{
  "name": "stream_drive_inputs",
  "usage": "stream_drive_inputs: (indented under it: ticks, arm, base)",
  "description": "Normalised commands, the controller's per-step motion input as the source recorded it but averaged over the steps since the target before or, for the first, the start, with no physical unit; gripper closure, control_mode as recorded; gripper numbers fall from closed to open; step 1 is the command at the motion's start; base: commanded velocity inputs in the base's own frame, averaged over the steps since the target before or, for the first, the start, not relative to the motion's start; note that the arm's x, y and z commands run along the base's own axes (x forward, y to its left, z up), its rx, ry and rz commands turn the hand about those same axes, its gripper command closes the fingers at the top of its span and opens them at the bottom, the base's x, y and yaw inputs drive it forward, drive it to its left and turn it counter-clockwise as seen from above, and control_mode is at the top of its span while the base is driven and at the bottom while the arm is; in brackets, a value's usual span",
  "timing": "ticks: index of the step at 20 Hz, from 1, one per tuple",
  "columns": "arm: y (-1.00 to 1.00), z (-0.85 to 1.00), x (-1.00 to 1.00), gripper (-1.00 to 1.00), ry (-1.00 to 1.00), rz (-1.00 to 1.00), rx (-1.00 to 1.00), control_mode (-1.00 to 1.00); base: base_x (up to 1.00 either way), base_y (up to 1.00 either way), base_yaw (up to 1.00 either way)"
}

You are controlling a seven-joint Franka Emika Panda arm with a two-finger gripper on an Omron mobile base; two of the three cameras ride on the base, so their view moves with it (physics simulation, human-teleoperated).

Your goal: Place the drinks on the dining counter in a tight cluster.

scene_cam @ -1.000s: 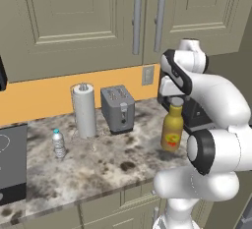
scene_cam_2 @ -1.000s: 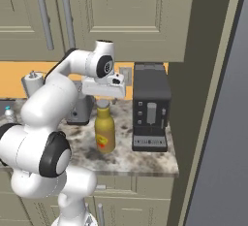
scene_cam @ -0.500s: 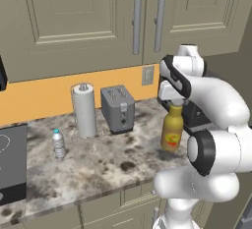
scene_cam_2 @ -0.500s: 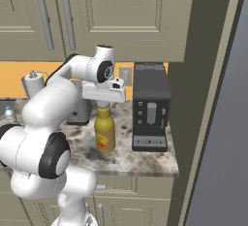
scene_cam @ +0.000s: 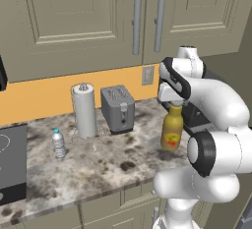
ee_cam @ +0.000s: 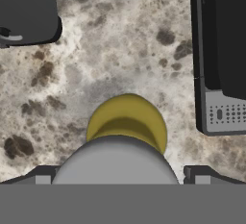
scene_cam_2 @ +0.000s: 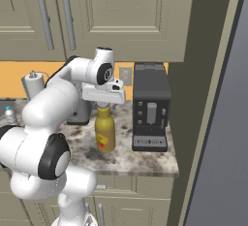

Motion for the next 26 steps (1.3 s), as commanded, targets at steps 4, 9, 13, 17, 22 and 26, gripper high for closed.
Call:
stream_drive_inputs:
  ticks: [4,9,13,17,22,26]
  arm:
    - [0.00,0.00,0.00,-1.00,0.00,0.00,0.00,-1.00]
    - [0.00,0.00,0.00,1.00,0.00,0.00,0.00,-1.00]
    - [0.00,0.00,0.00,1.00,0.00,0.00,0.00,-1.00]
    - [0.00,0.00,0.00,1.00,0.00,0.00,0.00,-1.00]
    - [-0.01,0.16,-0.69,1.00,-0.01,-0.04,0.00,-1.00]
    - [0.00,0.29,-1.00,1.00,-0.04,-0.01,0.00,-1.00]
  base:
    - [0.00,0.00,0.00]
    - [0.00,0.00,0.00]
    - [0.00,0.00,0.00]
    - [0.00,0.00,0.00]
    - [0.00,0.00,0.00]
    - [0.00,0.00,0.00]
